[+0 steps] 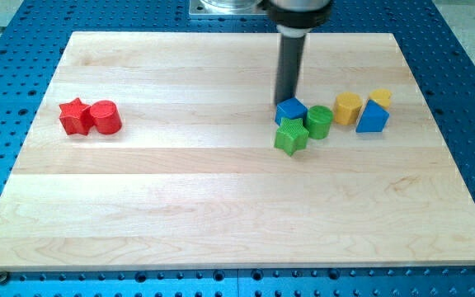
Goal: Place your arm in between the yellow blocks
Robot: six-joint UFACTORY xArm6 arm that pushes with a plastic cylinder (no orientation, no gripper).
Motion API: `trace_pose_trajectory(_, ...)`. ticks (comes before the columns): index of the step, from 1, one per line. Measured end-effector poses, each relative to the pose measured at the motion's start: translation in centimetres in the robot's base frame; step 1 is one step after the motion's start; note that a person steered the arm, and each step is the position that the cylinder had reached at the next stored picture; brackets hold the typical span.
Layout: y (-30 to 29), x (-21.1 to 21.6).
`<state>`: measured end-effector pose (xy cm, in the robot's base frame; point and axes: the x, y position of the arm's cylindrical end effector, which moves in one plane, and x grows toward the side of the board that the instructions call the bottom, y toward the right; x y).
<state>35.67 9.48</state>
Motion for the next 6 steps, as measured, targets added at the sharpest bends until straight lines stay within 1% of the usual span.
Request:
trace_pose_trajectory(1,6.2,-3.4)
trace_pose_trajectory(2,14.6,-3.7)
trace_pose_trajectory(3,18.6,-1.2)
trace_pose_trajectory(4,15.4,1.9)
trace_pose_trajectory(5,11.5,2.8)
trace_pose_trajectory(6,9.6,2.8)
